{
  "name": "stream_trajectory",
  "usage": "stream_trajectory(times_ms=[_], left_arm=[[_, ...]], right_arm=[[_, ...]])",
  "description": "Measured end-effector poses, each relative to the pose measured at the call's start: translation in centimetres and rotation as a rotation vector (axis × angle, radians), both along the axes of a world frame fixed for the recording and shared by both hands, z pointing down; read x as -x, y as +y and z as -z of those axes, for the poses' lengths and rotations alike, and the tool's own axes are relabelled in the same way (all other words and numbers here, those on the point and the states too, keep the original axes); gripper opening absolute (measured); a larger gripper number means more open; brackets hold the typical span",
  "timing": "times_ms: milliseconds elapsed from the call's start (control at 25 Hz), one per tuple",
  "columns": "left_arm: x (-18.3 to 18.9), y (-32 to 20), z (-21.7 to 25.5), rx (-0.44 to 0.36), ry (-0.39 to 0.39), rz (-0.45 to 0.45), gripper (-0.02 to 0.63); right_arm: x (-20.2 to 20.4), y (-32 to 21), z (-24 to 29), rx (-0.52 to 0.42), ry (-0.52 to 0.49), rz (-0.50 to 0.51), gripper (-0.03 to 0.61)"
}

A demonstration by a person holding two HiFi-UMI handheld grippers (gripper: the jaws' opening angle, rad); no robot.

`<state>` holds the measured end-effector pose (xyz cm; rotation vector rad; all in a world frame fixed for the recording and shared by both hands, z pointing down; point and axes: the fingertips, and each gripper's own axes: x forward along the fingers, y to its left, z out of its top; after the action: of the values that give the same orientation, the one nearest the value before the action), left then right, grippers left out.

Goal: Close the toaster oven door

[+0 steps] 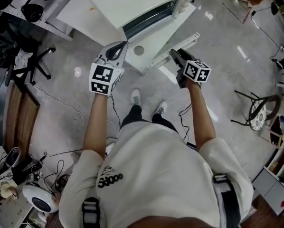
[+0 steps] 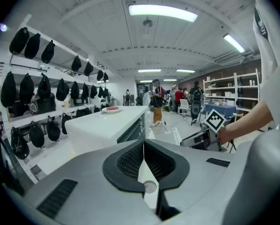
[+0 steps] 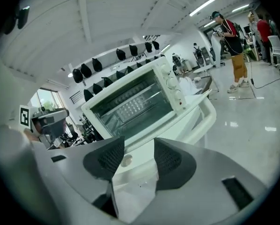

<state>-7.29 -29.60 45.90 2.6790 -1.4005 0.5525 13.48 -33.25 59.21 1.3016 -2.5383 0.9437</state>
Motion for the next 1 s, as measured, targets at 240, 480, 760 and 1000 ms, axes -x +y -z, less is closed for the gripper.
stream_trajectory(times_ms=[240,480,760,1000], left_arm=[[0.7,-1.1,1.5,-0.03,0.014,0.005,0.02],[2.3,-2.4,2.8,-0.058,0.046,0.018,0.02],[2.6,-3.5,3.3,-0.074,0.032,-0.014,0.02],[5.0,-4.8,1.8,-0.025,0.025,-0.02,0.02]], right_arm=[[2.3,-2.9,4.7,-0.037,-0.015,0.025,0.195],[4.5,-5.6,7.8,-0.05,0.019,0.038,0.198],[6.3,-6.9,9.0,0.025,0.073,0.047,0.198],[8.4,-8.7,11.0,-0.126,0.245,0.075,0.176]])
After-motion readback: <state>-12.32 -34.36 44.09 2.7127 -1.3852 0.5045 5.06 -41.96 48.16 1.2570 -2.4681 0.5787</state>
